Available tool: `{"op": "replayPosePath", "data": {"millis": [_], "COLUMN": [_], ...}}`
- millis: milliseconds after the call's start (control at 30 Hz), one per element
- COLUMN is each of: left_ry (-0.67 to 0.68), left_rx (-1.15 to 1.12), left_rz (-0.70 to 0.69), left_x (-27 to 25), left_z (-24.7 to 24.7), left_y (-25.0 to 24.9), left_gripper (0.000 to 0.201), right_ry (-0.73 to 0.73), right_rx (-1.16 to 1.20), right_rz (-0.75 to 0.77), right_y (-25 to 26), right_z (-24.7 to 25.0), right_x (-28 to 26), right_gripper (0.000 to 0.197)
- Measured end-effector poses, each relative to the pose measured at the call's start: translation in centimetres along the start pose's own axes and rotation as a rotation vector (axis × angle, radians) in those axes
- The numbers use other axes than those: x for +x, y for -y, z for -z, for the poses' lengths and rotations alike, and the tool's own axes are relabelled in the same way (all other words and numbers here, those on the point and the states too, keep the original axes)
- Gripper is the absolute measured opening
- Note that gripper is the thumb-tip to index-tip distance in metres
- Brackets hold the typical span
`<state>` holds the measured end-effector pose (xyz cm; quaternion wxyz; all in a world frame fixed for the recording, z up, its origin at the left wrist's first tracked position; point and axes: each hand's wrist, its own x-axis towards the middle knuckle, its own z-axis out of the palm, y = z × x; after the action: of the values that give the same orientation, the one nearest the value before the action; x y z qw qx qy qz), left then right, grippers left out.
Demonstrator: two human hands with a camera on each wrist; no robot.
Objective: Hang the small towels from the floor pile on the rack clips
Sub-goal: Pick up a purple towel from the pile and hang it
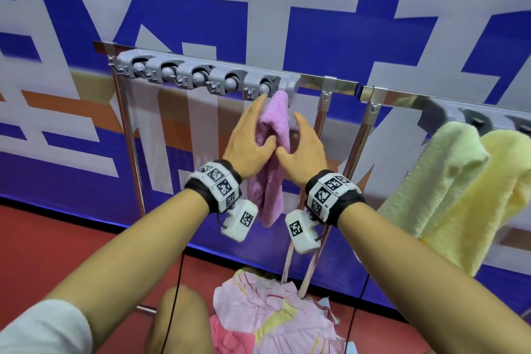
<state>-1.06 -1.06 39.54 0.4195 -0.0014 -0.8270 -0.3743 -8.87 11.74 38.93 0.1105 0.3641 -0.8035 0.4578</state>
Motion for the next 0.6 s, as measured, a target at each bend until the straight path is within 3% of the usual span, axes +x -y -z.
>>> {"op": "replayPosePath", "data": {"millis": [100, 200, 300, 433, 600], "left_ry": [0.113, 0.226, 0.218, 0.209, 0.101], "left_rx": [0.11, 0.195, 0.194, 0.172, 0.196], "left_rz": [-0.008, -0.03, 0.007, 0.058, 0.033], "left_x": [2.9, 4.6, 6.1, 8.5, 8.5], "left_z": [0.2, 0.1, -0.2, -0.2, -0.5], "left_y": [-1.1, -1.3, -1.6, -1.6, -1.4], "left_gripper": [0.083, 0.071, 0.062, 0.058, 0.061], "right_ry": [0.043, 0.103, 0.104, 0.05, -0.002], "right_rx": [-0.068, -0.117, -0.118, -0.078, -0.281], "right_rz": [0.125, 0.193, 0.177, 0.176, 0.158], "right_y": [1.1, 1.8, 2.7, 3.9, 3.8], "right_z": [0.6, 0.5, 0.9, 2.3, 2.3], "right_x": [1.1, 2.4, 3.4, 4.6, 5.8], "right_gripper": [0.081, 0.079, 0.075, 0.053, 0.033]}}
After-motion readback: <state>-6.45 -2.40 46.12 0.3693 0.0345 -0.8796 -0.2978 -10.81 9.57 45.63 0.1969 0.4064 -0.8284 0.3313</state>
